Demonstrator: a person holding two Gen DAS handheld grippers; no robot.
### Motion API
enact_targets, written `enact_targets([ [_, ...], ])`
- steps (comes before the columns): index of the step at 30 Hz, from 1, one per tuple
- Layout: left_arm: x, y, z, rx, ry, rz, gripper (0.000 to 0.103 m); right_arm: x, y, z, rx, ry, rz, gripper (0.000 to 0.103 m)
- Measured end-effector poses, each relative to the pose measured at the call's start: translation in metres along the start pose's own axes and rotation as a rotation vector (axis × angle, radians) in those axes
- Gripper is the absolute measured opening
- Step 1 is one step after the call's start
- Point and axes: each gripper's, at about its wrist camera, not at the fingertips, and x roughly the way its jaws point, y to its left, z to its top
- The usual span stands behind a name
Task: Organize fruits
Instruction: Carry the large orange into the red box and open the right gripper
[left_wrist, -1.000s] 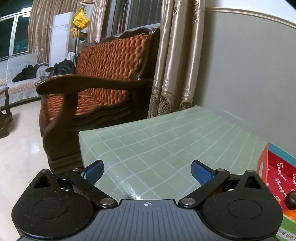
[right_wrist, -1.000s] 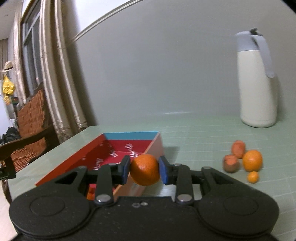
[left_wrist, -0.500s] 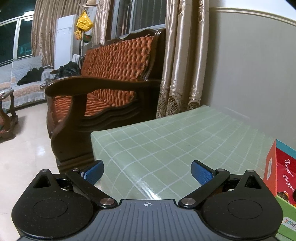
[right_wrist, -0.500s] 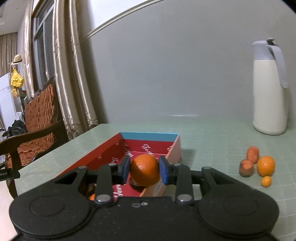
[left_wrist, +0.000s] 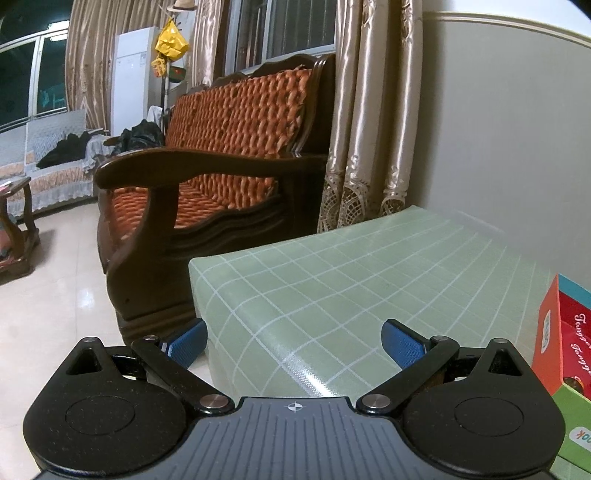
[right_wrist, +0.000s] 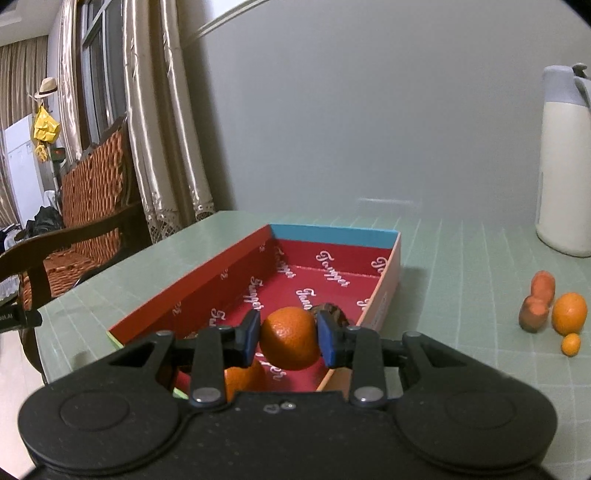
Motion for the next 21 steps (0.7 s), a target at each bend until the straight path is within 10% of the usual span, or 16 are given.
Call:
enact_targets([
  [12, -0.006, -0.011, -0.003, 0.031, -0.007, -0.008, 0.100, -0.002, -0.001, -0.001, 0.002, 0.001, 0.009, 0.037],
  [21, -0.010, -0.013, -0.004, 0.040, -0.011, -0.009, 0.100, -0.007, 0.000, 0.001, -0.009, -0.023, 0.008, 0.059],
])
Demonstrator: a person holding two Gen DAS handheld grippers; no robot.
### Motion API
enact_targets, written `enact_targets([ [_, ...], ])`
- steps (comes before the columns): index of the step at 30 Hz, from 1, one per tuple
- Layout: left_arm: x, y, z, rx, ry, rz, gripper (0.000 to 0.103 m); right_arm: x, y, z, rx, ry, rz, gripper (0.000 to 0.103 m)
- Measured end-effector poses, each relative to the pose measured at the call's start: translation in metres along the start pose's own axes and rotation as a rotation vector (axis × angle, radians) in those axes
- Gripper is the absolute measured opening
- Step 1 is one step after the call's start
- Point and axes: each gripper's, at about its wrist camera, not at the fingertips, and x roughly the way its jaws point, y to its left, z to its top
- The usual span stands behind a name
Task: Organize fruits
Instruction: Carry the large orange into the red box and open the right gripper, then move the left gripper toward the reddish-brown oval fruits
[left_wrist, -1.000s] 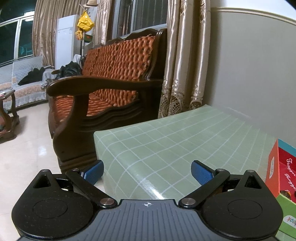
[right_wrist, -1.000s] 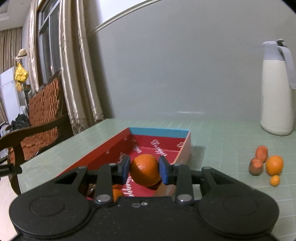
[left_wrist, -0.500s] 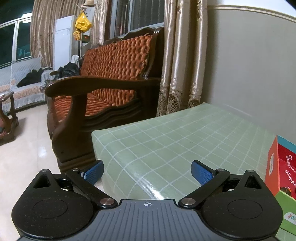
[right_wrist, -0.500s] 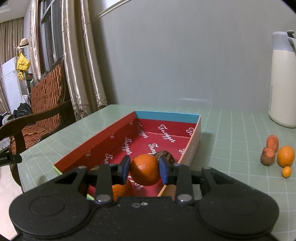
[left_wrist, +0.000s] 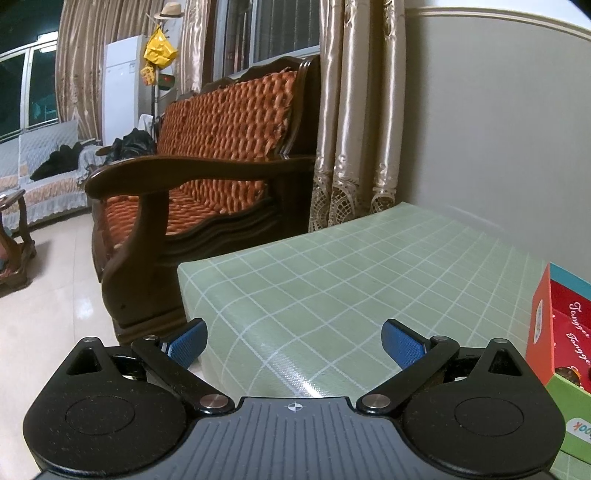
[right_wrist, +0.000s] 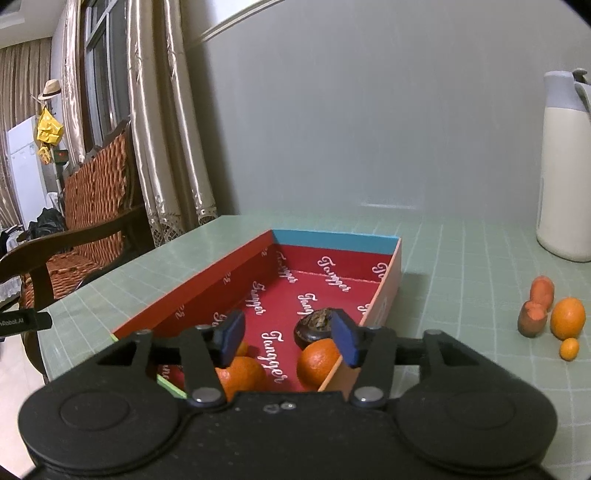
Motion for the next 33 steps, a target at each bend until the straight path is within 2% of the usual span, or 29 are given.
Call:
enact_targets([
  [1, 0.000, 0.000, 0.000, 0.000, 0.000, 0.000, 0.100, -0.001, 0.000, 0.000, -0.001, -0.006, 0.001, 0.064],
  [12, -0.004, -0.005, 0.001, 0.009, -0.006, -0.004, 0.100, -0.011, -0.005, 0.003, 0.011, -0.052, -0.021, 0.085],
  [22, -0.014, -0.024, -0.001, 0.052, -0.037, -0.025, 0.100, -0.024, -0.024, 0.001, 0.064, -0.072, -0.032, 0.087],
  [33, -0.036, -0.078, -0.009, 0.147, -0.094, -0.115, 0.100, -0.051, -0.057, -0.006, 0.102, -0.099, -0.099, 0.088],
])
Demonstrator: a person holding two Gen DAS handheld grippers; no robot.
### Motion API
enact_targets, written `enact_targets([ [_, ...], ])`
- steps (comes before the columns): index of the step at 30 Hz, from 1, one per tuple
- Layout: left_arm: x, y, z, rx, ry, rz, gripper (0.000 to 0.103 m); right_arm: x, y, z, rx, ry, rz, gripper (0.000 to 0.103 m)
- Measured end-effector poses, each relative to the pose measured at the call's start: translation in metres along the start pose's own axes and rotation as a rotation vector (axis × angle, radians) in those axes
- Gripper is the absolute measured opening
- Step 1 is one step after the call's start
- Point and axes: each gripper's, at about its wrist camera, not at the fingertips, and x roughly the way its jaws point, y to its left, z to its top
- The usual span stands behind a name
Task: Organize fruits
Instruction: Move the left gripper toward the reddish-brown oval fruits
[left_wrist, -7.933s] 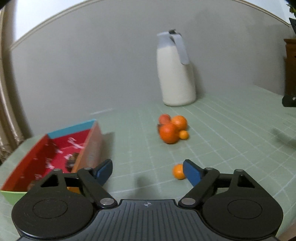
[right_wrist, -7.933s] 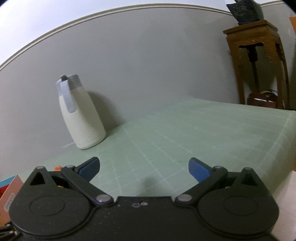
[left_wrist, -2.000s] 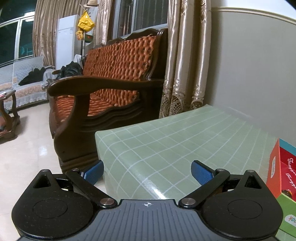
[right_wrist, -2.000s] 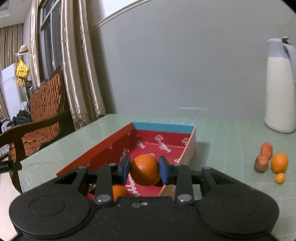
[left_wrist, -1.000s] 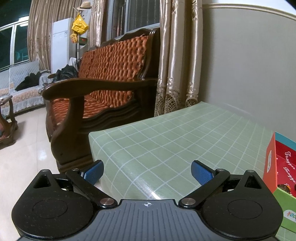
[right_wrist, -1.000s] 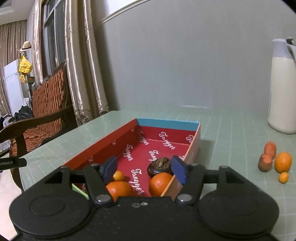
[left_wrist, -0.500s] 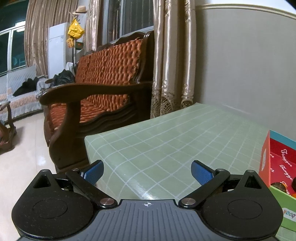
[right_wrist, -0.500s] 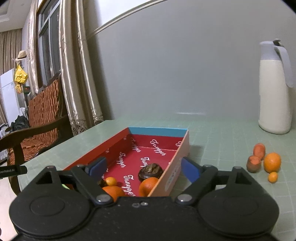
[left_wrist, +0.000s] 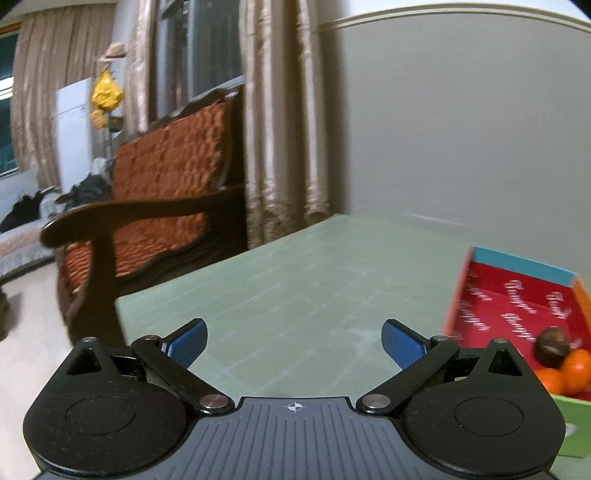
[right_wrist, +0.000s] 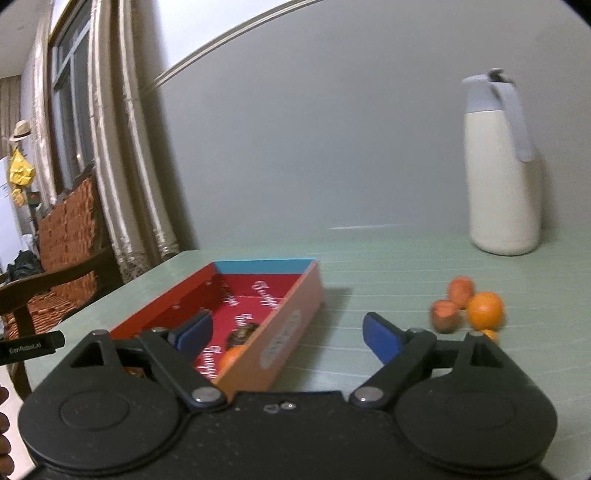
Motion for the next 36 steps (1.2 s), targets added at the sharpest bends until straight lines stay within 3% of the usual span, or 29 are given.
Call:
enact_targets([
  [4, -0.007, -0.024, 0.002, 0.034, -0.024, -0.047, 0.100, -0.011, -0.023, 0.000, 0.034, -0.017, -0.058, 0.096],
  [17, -0.040, -0.104, -0.001, 0.175, -0.121, -0.229, 0.100, -0.043, -0.090, -0.004, 0.151, -0.073, -0.284, 0.098],
  [28, -0.063, -0.162, -0.005, 0.245, -0.132, -0.383, 0.100, -0.068, -0.133, -0.013, 0.217, -0.083, -0.448, 0.098],
  [36, -0.079, -0.208, -0.013, 0.363, -0.136, -0.461, 0.100, -0.088, -0.163, -0.020, 0.260, -0.087, -0.522, 0.099],
])
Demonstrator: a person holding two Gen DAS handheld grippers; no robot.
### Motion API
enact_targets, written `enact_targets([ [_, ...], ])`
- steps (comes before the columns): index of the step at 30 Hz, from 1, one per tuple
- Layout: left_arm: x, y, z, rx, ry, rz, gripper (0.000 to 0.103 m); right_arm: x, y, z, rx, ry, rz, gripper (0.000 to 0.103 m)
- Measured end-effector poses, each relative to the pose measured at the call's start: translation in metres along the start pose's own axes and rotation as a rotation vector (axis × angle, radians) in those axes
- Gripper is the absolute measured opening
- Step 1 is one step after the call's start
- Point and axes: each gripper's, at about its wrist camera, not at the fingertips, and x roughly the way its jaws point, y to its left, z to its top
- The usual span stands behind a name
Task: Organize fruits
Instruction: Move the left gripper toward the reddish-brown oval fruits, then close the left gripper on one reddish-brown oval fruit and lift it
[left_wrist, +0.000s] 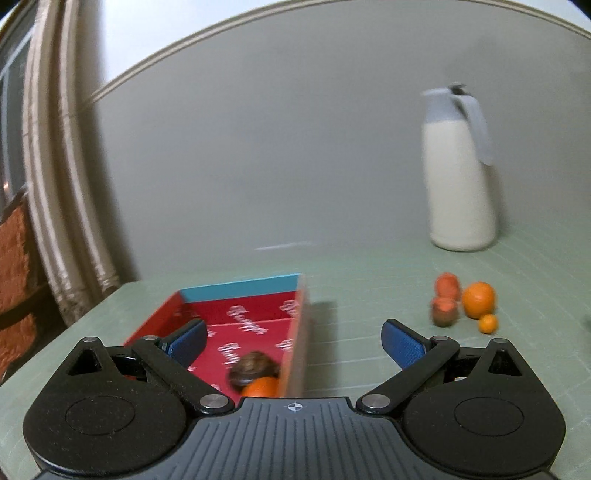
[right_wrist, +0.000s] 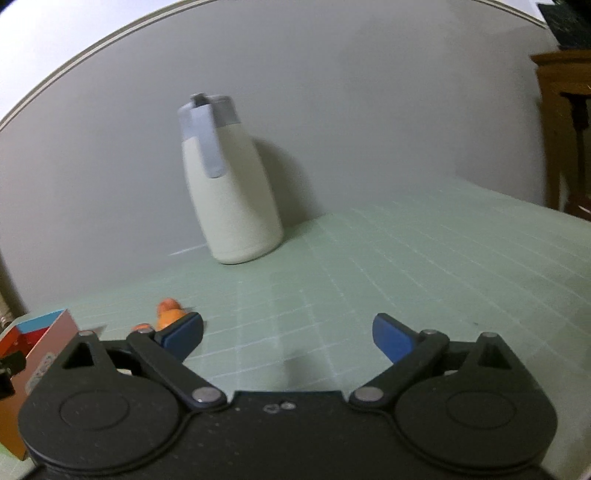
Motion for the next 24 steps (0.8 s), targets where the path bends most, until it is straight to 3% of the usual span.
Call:
enact_targets([
  [9, 0.019, -0.058, 0.016, 0.124, 0.025, -0.106, 0.100, -0.007, -0.028, 0.003, 0.038, -0.013, -0.033, 0.101],
  [19, 0.046, -0.090, 0.022, 0.183, 0.084, -0.178, 0.099, -0.013, -0.055, 0.008, 0.107, -0.040, -0.104, 0.101],
  [24, 0.071, -0.098, 0.021, 0.183, 0.151, -0.203, 0.080, -0.011, -0.059, 0.010, 0.119, -0.035, -0.102, 0.101],
])
